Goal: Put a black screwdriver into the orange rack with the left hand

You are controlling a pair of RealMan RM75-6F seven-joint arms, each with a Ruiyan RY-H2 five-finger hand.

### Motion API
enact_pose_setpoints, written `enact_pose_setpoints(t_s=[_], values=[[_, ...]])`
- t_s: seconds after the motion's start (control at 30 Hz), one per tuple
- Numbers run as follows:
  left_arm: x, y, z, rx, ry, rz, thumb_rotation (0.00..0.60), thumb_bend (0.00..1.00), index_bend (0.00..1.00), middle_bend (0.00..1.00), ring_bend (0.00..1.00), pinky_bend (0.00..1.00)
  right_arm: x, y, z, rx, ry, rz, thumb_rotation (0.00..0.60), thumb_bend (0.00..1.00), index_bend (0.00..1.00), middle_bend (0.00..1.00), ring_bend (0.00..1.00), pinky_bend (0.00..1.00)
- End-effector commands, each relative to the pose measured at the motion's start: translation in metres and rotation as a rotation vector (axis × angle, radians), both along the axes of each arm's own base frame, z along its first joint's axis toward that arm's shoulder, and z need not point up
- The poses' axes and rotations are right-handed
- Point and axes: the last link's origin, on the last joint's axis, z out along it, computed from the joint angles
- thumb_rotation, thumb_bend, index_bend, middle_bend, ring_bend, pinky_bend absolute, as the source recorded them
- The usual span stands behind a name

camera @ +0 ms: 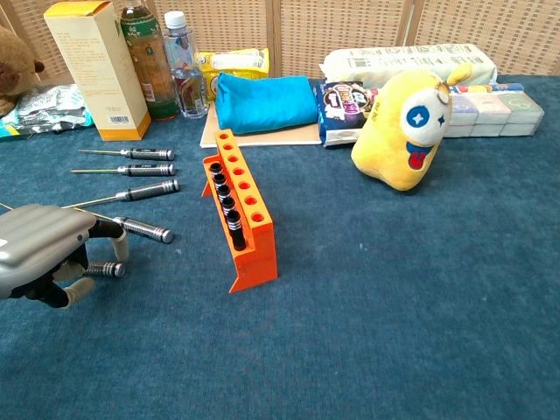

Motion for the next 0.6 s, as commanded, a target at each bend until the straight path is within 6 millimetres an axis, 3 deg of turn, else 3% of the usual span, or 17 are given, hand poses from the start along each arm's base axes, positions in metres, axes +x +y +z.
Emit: enact_pose_setpoints(t_s=[0.03, 0.6], values=[[-0.0005, 0.0006, -0.0012, 0.004, 0.003, 0.0, 0.6, 0.42, 0.37, 1.0, 1.0, 1.0, -0.0003, -0.0001, 0.0001, -0.001, 0.0, -0.001, 0.6, 0.0, 0.0, 0.02, 0.05, 0.08], [-0.0028, 0.0014, -0.0059, -0.002, 0.006, 0.012, 0.6, 0.42, 0.43, 1.0, 1.0, 1.0, -0.0006, -0.0005, 0.0, 0.003, -0.003, -0.003, 0.6, 0.0, 0.0, 0.02, 0.05, 0.08]])
